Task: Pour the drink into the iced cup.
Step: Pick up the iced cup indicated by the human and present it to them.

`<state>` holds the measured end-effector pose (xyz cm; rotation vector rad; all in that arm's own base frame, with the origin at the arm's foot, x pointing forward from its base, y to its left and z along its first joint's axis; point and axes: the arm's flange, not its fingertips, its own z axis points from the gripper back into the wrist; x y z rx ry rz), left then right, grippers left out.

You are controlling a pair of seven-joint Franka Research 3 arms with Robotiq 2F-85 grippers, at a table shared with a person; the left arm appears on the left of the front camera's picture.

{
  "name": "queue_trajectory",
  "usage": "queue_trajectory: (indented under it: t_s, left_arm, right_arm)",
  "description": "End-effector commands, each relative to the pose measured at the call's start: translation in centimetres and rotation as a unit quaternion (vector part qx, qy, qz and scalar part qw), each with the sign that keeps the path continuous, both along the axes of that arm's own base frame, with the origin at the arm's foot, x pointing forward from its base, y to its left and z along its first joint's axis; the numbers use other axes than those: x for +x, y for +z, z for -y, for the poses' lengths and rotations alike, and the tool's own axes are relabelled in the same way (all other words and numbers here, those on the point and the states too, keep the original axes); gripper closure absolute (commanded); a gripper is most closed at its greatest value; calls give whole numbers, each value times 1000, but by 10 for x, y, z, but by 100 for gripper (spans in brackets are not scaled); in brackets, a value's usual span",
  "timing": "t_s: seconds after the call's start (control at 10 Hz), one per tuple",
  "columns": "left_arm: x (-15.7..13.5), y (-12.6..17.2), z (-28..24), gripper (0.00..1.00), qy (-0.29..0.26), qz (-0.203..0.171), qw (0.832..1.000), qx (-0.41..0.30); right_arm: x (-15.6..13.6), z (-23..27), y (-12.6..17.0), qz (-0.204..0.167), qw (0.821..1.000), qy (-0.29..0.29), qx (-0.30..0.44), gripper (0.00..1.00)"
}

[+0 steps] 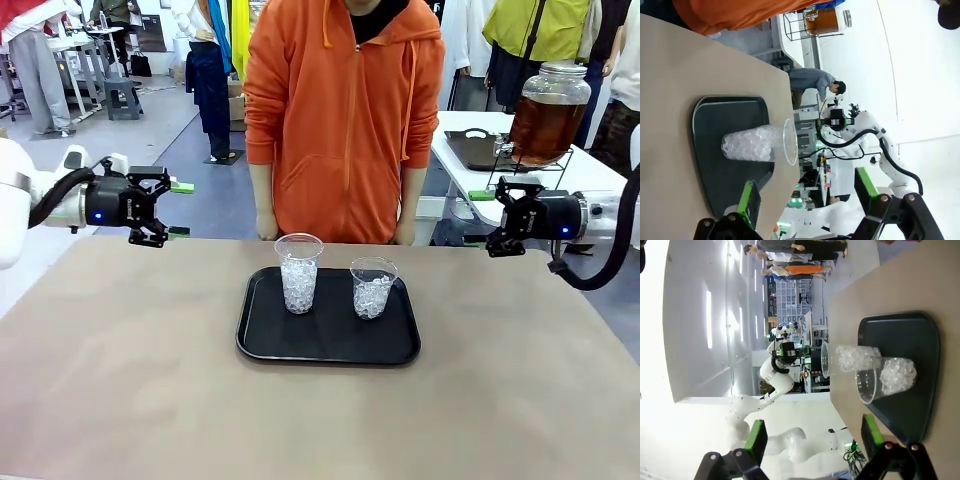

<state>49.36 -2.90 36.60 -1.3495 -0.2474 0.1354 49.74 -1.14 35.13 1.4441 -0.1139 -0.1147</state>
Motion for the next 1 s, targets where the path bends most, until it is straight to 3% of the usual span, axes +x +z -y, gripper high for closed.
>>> queue_trajectory:
  t_s: [0.0, 0.3, 0.9]
  left_arm:
    - [20, 4, -1, 0, -14, -30, 999, -26]
    - [18, 0, -4, 0, -25, -47, 998, -23]
    - [20, -3, 3, 0, -12, -36, 999, -25]
  right_arm:
    - [18, 0, 0, 14, 1000, 6, 9, 0]
    - [14, -3, 0, 16, 1000, 19, 3, 0]
    - [14, -1, -4, 5, 1000, 8, 1, 0]
